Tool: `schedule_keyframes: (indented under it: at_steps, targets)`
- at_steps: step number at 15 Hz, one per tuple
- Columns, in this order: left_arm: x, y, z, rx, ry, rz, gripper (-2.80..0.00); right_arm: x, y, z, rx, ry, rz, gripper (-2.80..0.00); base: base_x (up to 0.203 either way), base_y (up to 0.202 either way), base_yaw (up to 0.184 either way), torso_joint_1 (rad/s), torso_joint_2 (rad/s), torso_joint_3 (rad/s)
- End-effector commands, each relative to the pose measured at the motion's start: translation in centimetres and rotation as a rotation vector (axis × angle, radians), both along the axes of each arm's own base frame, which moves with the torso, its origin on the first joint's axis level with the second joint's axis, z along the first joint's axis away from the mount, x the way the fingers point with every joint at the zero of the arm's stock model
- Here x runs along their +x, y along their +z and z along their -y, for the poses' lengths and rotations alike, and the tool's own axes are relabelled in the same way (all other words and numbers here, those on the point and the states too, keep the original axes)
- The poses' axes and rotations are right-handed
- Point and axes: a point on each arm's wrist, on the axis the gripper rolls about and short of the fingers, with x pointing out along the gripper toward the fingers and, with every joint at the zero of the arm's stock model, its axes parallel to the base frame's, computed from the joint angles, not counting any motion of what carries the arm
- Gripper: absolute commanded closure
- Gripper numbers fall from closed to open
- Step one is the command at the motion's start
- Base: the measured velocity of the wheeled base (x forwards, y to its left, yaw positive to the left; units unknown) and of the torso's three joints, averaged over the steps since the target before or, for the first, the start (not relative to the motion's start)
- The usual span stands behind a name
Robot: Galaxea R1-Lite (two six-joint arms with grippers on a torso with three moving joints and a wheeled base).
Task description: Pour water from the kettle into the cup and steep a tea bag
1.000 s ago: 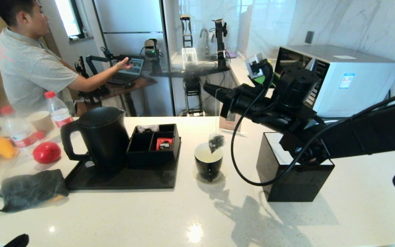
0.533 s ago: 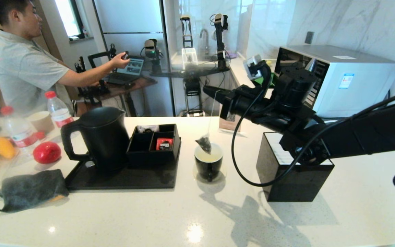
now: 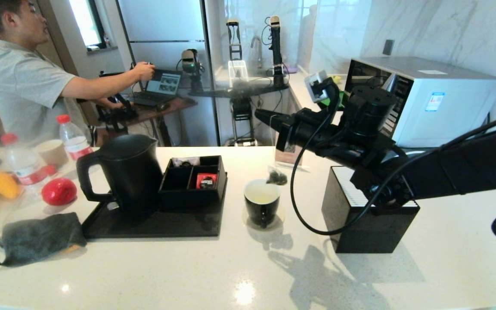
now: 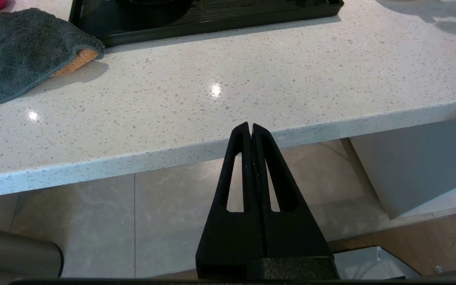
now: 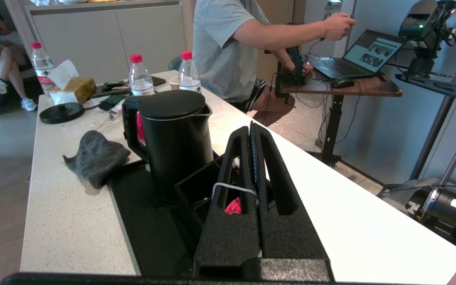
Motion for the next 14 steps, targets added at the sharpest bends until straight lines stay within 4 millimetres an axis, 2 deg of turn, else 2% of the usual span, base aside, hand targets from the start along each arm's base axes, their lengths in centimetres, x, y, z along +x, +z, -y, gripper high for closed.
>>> schedule_keyframes:
  at_steps: [1,8,14]
  targets:
    - [0.04,0.0,0.01,0.001,0.0,-0.006,0.0,0.09,-0.25,-0.08,0.0,0.004,-0.001,0.0,0.0,0.0,0.0,0.0,0.0,0.0]
    - [0.04,0.0,0.01,0.001,0.0,-0.006,0.0,0.52,-1.12,-0.34,-0.006,0.002,-0.011,0.0,0.0,0.0,0.0,0.0,0.0,0.0]
    - [0.2,0.0,0.03,0.004,0.073,-0.026,0.0,0.25,-0.37,-0.17,0.002,-0.002,0.006,0.0,0.0,0.0,0.0,0.0,0.0,0.0]
